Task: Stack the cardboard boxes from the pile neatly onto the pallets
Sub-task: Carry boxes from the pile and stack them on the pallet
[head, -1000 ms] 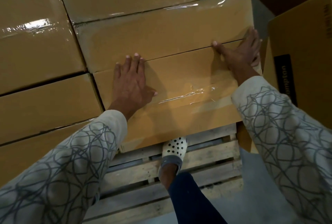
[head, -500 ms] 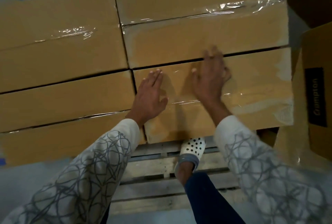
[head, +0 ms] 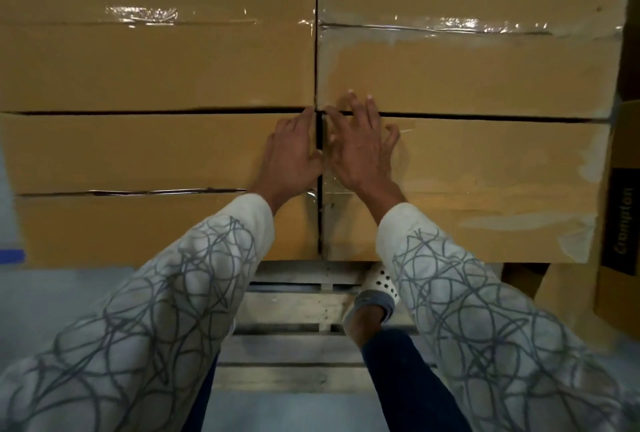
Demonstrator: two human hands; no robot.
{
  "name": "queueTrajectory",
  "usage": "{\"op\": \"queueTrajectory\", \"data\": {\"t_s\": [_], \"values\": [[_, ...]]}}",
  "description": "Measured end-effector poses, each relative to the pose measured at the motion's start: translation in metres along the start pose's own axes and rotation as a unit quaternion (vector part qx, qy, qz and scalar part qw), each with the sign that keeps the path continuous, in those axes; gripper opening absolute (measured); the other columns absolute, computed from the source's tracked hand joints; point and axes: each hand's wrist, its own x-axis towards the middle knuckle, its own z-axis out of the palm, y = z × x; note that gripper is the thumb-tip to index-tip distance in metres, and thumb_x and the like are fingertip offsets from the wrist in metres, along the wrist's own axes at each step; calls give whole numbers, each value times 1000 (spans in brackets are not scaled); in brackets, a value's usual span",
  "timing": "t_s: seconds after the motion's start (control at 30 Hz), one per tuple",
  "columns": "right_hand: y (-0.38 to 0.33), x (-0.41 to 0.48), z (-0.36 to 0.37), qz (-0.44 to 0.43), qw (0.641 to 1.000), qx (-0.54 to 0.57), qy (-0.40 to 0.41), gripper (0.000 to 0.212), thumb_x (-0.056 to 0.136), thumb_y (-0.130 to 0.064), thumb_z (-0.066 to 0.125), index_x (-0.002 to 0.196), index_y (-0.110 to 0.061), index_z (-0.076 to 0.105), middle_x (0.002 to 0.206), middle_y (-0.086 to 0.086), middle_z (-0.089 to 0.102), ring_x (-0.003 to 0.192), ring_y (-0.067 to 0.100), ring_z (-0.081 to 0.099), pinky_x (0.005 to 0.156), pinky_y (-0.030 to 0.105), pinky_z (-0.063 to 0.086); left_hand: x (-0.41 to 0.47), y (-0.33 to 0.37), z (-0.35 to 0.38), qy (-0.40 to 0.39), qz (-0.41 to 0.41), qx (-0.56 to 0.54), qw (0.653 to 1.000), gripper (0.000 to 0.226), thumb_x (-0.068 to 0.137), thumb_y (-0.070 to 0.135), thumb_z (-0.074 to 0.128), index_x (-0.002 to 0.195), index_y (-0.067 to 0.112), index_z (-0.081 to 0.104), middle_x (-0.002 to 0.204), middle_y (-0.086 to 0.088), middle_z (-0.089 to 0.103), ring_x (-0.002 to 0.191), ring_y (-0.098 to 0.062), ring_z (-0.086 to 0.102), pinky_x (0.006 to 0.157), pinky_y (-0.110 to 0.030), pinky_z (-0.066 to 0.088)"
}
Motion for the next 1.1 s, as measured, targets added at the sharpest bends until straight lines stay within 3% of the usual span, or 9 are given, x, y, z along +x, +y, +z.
{"op": "queueTrajectory", "data": {"t_s": [0.1,0.27,0.47,0.57,0.63,0.7,0.8,0.93,1.1], "values": [[8,6,-4,28,999,-30,-26,60,100,-40,49,158,-39,32,171,-6,17,157,28,11,113,69,23,13,4,2,-14,-13,-54,998,80,90,10,64,160,8,26,152,-19,47,141,-35,38,113,-44,36],[10,1,-9,28,995,-86,-43,61,105,-49,42,161,-43,20,171,-12,9,158,27,7,112,73,20,29,16,5,-3,-78,-154,985,62,88,8,66,143,12,39,134,-11,53,118,-24,45,88,-32,39],[11,0,-13,30,995,-74,-53,65,103,-53,46,161,-45,17,172,-13,6,158,27,5,110,76,17,29,45,19,59,-178,-286,940,63,85,-1,54,143,17,40,139,0,48,136,-26,41,108,-45,47],[15,-1,-14,24,996,-73,-56,66,103,-49,48,161,-44,17,172,-14,6,158,27,5,109,78,19,31,49,20,93,-215,-370,899,67,87,-5,52,150,13,38,139,4,49,127,-17,49,87,-29,58],[16,-2,-13,22,997,-56,-48,62,105,-47,46,161,-44,19,172,-14,7,158,27,5,109,79,19,32,51,17,97,-239,-408,876,72,91,-11,51,156,10,32,151,2,48,120,-9,48,62,-11,52],[16,-3,-11,24,998,-35,-43,59,106,-46,43,161,-43,21,172,-13,8,158,27,5,108,79,19,31,51,17,99,-246,-430,863,73,92,-15,50,157,10,31,154,2,47,113,-5,50,54,-7,47],[17,-5,-9,27,999,-17,-38,57,107,-44,41,161,-42,23,172,-13,8,158,28,3,106,79,21,31,48,20,109,-247,-437,858,71,91,-15,50,155,10,32,150,5,49,94,3,53,58,-9,48],[20,-6,-7,30,999,-5,-41,57,107,-43,42,161,-42,23,172,-12,8,158,28,1,104,80,22,30,43,26,106,-248,-434,859,74,88,-14,51,154,14,34,153,7,49,94,9,53,91,-25,56],[22,-8,-7,35,999,-3,-41,58,107,-46,43,162,-41,22,172,-12,6,159,29,-1,104,81,21,28,48,27,92,-242,-459,850,74,88,-17,50,153,12,34,152,7,48,74,12,62,61,-15,51]]}}
